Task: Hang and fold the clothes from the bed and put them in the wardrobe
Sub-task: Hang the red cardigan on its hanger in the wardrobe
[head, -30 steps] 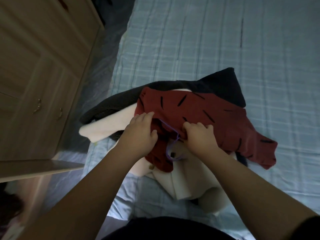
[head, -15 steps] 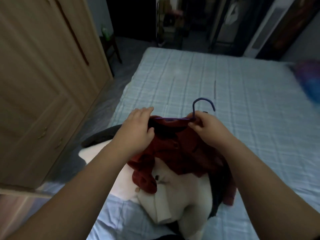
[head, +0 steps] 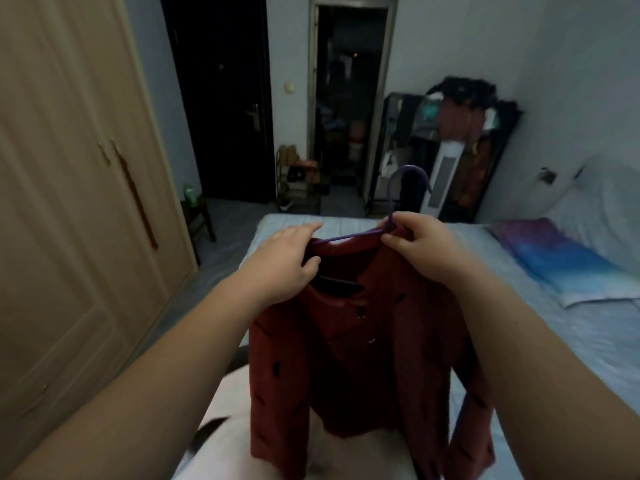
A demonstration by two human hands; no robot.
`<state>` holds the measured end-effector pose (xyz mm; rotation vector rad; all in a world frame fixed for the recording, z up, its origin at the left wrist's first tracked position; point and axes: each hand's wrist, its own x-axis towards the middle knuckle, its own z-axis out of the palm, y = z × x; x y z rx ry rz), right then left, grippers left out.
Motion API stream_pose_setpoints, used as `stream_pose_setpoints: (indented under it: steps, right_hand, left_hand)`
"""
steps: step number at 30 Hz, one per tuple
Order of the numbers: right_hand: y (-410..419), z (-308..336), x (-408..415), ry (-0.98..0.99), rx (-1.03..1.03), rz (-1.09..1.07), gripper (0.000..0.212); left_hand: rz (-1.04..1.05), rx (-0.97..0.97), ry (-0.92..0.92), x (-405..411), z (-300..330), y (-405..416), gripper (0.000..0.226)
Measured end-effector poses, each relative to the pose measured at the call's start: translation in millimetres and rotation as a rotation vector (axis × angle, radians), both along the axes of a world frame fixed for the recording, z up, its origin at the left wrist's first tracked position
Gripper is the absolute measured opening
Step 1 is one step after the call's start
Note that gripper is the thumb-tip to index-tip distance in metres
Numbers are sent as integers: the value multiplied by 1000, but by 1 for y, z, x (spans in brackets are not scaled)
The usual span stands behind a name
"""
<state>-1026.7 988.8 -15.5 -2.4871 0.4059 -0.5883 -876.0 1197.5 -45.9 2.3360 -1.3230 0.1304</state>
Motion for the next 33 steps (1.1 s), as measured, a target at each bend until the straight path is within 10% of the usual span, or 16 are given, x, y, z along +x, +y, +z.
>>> stream_pose_setpoints:
  steps: [11, 33]
  right_hand:
    - [35, 81, -18, -216, -289, -149, 9]
    - [57, 69, 4, 3, -313, -90, 23]
  left_hand:
    - [-193, -143, 91, 19, 88, 41, 54]
    - [-221, -73, -6, 39, 97, 48, 24]
